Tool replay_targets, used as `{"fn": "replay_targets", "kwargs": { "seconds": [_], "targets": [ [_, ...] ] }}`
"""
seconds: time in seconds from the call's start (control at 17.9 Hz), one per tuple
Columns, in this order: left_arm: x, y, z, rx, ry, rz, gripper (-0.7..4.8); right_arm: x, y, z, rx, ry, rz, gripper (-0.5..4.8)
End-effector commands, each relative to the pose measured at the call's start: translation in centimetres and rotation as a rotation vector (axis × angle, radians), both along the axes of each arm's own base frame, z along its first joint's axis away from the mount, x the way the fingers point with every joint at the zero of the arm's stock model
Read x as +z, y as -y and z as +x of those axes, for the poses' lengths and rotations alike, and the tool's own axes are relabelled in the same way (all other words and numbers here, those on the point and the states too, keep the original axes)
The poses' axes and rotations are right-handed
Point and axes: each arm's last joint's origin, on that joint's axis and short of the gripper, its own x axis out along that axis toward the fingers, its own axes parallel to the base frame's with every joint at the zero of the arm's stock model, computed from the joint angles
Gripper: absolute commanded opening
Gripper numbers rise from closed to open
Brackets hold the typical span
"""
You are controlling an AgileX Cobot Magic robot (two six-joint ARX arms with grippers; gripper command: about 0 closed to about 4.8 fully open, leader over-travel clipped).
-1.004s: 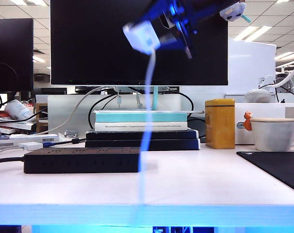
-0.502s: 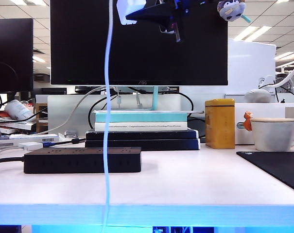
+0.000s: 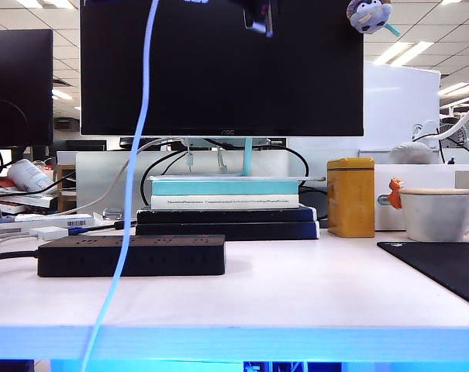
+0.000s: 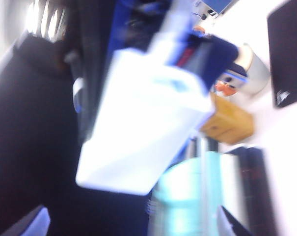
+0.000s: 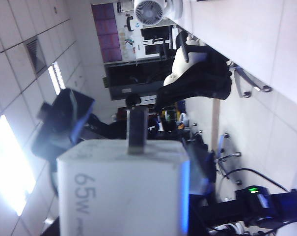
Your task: Plug the white charger into the left socket.
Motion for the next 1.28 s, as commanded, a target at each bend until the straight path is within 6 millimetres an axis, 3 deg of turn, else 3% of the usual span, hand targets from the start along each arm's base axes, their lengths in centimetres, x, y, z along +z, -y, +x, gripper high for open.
{"fn": "replay_targets", "kwargs": {
  "seconds": [0.06, 0.22, 0.5, 1.17, 1.28],
  "targets": [
    [0.9, 0.0, 0.0, -0.012, 0.135, 0.005, 4.79, 1.0, -0.1, -0.3, -0.025, 0.021, 0.024, -0.01],
    [1.3, 0.1, 0.2, -0.013, 0.219, 0.013, 4.79, 1.0, -0.4, -0.5, -0.019, -0.005, 0.023, -0.01],
    [0.6, 0.3, 0.8, -0.012, 0.205, 0.025, 4.79, 2.2, -1.4, -1.0, 0.005, 0.013, 0.083, -0.01],
    [1.3, 0.3, 1.0, -0.006, 0.396, 0.071, 4.79, 2.1, -1.4, -1.0, -0.005, -0.025, 0.078, -0.01],
    [1.3, 0.3, 1.0, -0.007, 0.404, 0.067, 4.79, 2.1, -2.5, -1.5, 0.008, -0.028, 0.079, -0.01]
  ]
}}
